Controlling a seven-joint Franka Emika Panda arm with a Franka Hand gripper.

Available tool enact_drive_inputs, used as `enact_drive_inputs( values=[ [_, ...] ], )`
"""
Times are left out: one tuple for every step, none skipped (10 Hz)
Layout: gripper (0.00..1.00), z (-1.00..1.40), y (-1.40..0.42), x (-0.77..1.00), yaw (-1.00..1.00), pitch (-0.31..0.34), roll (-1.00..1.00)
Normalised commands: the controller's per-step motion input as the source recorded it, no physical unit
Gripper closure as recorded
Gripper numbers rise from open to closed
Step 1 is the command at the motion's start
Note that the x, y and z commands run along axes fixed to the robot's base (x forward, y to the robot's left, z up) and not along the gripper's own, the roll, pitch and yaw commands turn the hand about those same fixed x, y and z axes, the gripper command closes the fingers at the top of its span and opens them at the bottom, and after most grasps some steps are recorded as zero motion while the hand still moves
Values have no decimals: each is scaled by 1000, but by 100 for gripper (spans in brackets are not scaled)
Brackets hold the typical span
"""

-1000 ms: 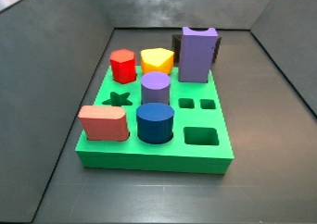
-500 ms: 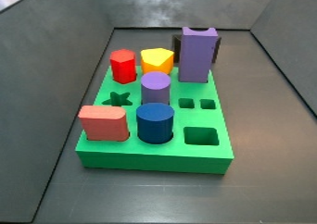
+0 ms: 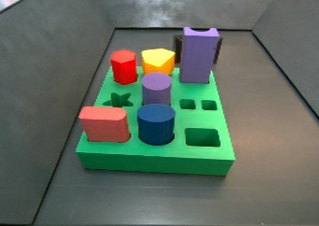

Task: Pick up the double-square object. Move up. Move to above the board. Insert the double-square object.
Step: Move to above the board, then insert the double-square object.

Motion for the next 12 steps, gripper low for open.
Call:
enact_drive_inputs(
  values=[
    [100,41,-177,48,4,110,2],
    [100,0,0,0,0,-4,0],
    [100,-140,-60,3,0,-69,4],
    [100,-303,-134,306,0,-143,64],
    [100,-360,-186,549,0,-110,90],
    [100,-394,-246,566,17,-147,101],
    [100,-429,-274,603,26,-153,127],
    [100,-471,-283,569,0,-160,134],
    [100,-511,-294,534,0,-171,159],
    [100,-554,-271,506,0,-187,164],
    [100,-566,-237,477,0,-206,166],
    [100,-583,-229,466,0,-204,174]
  ],
)
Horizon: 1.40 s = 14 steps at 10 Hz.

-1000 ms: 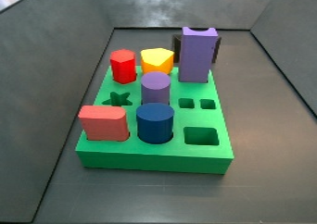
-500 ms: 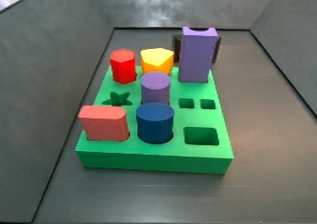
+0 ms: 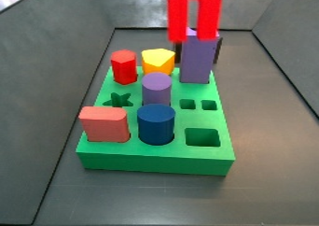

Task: Pick up the double-square object. Move up. Move to above the board. Insert the double-square object.
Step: Insert the double-square object.

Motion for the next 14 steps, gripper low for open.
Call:
enact_drive_inputs(
  values=[
    [100,-583,-231,477,0,-204,180],
    [100,-594,-223,463,0,-204,194],
    [100,-534,-166,357,0,-197,193],
    [100,-126,-31,94,0,-69,64],
    [100,-6,0,0,0,0,19],
    [100,-506,0,0,37,-144,160],
    [100,-660,0,0,51,-194,189],
    [100,-669,0,29,51,-207,166],
    [100,-663,0,77,43,-217,123],
    [100,-651,0,86,43,-213,121],
    [100,-654,0,40,66,-214,139],
    [100,-660,0,29,71,-211,147],
    [100,-649,0,54,69,-207,141],
    [100,-640,0,63,69,-196,146]
  ],
)
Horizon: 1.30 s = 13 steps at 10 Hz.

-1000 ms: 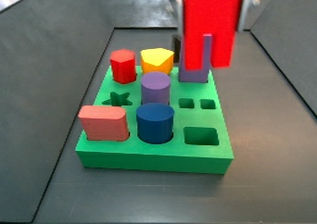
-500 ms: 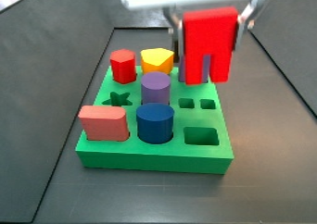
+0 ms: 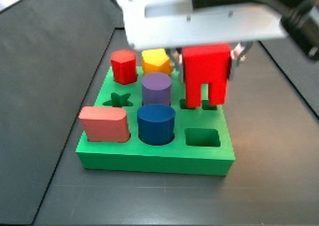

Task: Pick up the double-square object. Move up. Move to above the board. Insert the double-square object.
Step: Insert the double-square object.

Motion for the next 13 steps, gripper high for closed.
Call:
enact_drive_inputs(
  values=[
    [100,-646,0,20,80,-181,181],
    [100,-671,0,14,80,-170,206],
    [100,-689,0,0,43,-157,220],
    [100,-663,0,-20,23,-170,233],
    [100,-609,0,-71,26,-156,233],
    [100,-551,0,-69,40,-147,220],
    [100,-449,-9,-143,37,-137,197],
    [100,-274,0,-309,83,-130,194],
    [100,-223,0,-309,111,-101,160],
    [100,-89,0,0,0,-40,6],
    [100,-251,-26,166,6,-54,56],
    [100,-337,0,291,14,-37,124],
    [100,-329,0,383,29,0,157]
  ],
)
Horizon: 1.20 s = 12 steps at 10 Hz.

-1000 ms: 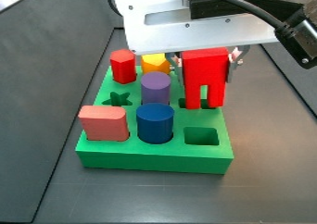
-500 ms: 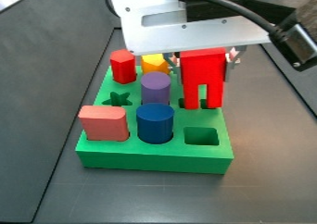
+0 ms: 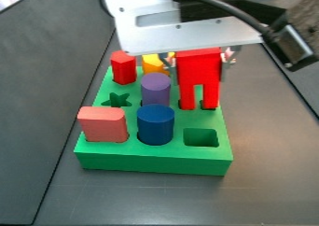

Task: Pick up the double-square object. Move up. Move to above the board. Insert the double-square object.
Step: Insert the double-square object.

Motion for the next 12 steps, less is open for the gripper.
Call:
enact_drive_inputs(
  values=[
    [100,-249,0,197,26,0,94],
    [100,-71,83,0,0,0,17],
    [100,-46,114,-123,-20,0,44],
    [100,-174,63,-360,0,-17,106],
    [100,-166,71,-449,0,-79,140],
    [100,0,0,-57,0,-1,0],
    [100,-46,-9,0,0,0,24],
    [100,-503,-106,0,54,-67,229],
    [100,-554,-203,0,146,-33,380],
    [100,-417,-174,23,240,-30,431],
    [100,-240,-146,49,323,-30,500],
    [100,0,-126,243,349,-17,500]
  ],
)
